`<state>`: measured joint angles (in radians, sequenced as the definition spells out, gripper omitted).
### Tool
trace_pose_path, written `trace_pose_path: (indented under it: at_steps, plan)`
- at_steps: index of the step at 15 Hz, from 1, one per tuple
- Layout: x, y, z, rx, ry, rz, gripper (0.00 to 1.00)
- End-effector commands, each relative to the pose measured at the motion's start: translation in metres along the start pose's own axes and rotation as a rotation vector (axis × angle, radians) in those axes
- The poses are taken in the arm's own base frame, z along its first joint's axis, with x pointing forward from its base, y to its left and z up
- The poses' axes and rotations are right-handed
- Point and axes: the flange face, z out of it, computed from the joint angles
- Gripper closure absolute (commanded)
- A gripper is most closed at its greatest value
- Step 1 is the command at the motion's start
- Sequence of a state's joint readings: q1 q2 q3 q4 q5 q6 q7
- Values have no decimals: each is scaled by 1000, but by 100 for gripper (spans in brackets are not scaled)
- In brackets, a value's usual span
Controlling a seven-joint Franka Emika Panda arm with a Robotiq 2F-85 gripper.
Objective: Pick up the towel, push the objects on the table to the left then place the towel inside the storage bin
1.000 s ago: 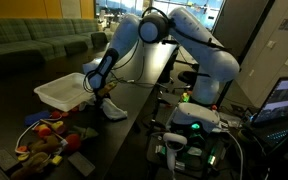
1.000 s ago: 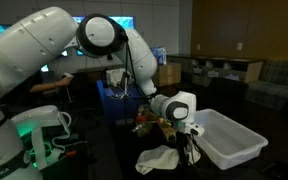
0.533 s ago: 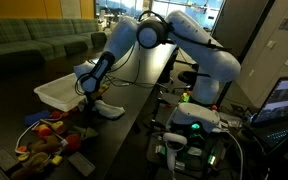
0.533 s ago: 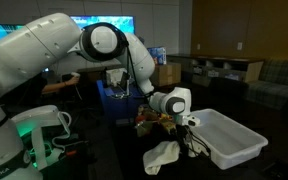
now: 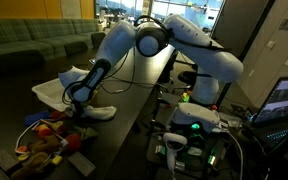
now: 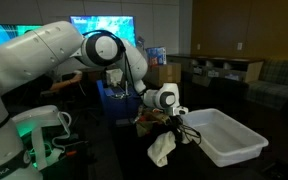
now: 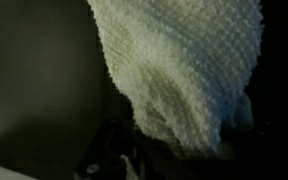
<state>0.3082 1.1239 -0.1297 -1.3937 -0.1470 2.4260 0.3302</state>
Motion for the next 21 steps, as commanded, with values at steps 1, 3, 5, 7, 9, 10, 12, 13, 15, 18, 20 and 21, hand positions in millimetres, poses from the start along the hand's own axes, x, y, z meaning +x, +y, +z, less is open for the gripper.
trace_pose_path:
  at_steps: [1,3,5,7,9,10,12,13,15,18,20,21]
  plan:
    - [2,-52,2,5,66,-76,90]
    - [-2,-80,-9,18,89,-113,90]
    - [-8,-107,-20,40,108,-144,90]
    - [-15,-134,-31,69,121,-174,90]
    - [-22,-153,-41,92,130,-200,90]
    - [-24,-158,-44,94,139,-209,90]
    - [-26,-155,-45,83,148,-217,90]
    - [-25,-148,-45,80,150,-214,90]
    - [-24,-125,-41,62,148,-203,90]
    - [-26,-74,-28,30,125,-180,90]
    - [-31,-35,-16,9,101,-162,90]
    - [-35,-13,-12,-4,89,-150,90]
